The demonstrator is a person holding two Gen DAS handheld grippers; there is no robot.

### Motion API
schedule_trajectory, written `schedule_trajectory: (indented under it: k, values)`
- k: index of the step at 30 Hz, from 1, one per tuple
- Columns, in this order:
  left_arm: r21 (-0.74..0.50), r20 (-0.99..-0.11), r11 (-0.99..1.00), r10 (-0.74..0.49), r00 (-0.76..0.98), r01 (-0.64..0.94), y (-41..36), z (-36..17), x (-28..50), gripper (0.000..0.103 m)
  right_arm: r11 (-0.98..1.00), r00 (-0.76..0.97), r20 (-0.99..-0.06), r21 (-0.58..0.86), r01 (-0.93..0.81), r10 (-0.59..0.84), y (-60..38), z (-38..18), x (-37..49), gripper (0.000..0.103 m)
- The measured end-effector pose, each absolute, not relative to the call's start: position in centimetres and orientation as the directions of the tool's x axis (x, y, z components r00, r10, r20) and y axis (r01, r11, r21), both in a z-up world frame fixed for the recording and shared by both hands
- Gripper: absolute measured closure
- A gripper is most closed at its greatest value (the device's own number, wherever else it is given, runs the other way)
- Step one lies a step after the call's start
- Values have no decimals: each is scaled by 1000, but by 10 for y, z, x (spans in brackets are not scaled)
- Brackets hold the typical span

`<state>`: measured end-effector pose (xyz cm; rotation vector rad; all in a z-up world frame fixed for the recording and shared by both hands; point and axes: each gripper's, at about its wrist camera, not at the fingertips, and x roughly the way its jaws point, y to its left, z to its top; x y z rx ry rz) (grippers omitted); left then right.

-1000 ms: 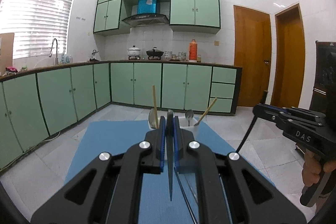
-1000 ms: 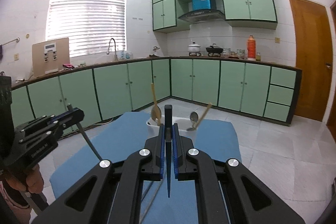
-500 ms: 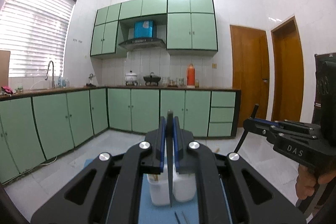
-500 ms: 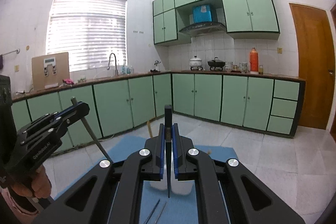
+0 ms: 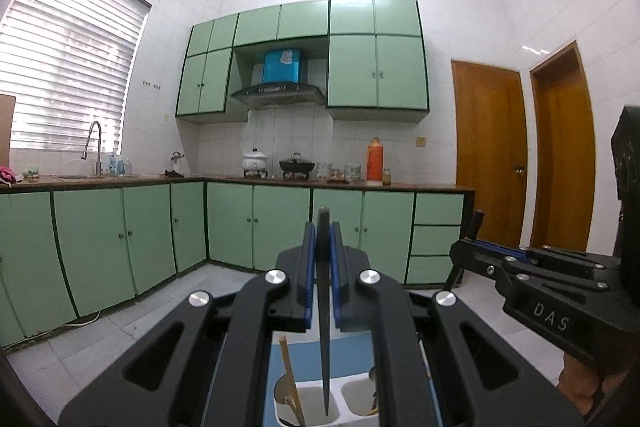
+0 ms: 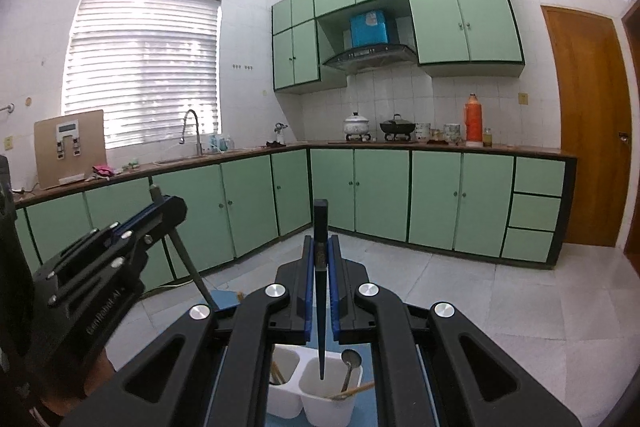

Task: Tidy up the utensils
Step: 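Lower both dark chopsticks into the holder and open both tools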

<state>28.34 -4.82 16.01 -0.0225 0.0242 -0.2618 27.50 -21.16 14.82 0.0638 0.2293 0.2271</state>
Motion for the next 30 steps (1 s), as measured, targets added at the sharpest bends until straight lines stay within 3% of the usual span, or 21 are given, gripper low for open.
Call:
schedule_trajectory:
  k: [9, 30]
  values:
    - [-35, -136, 972, -234, 963, 231, -41, 120, 332, 97, 972, 921, -315, 118, -203, 231, -205, 100, 316, 96]
    - [-14, -291, 974, -221, 931, 227, -33, 64, 357, 97, 981, 898, -395, 76, -180, 196, -187, 47, 325, 96]
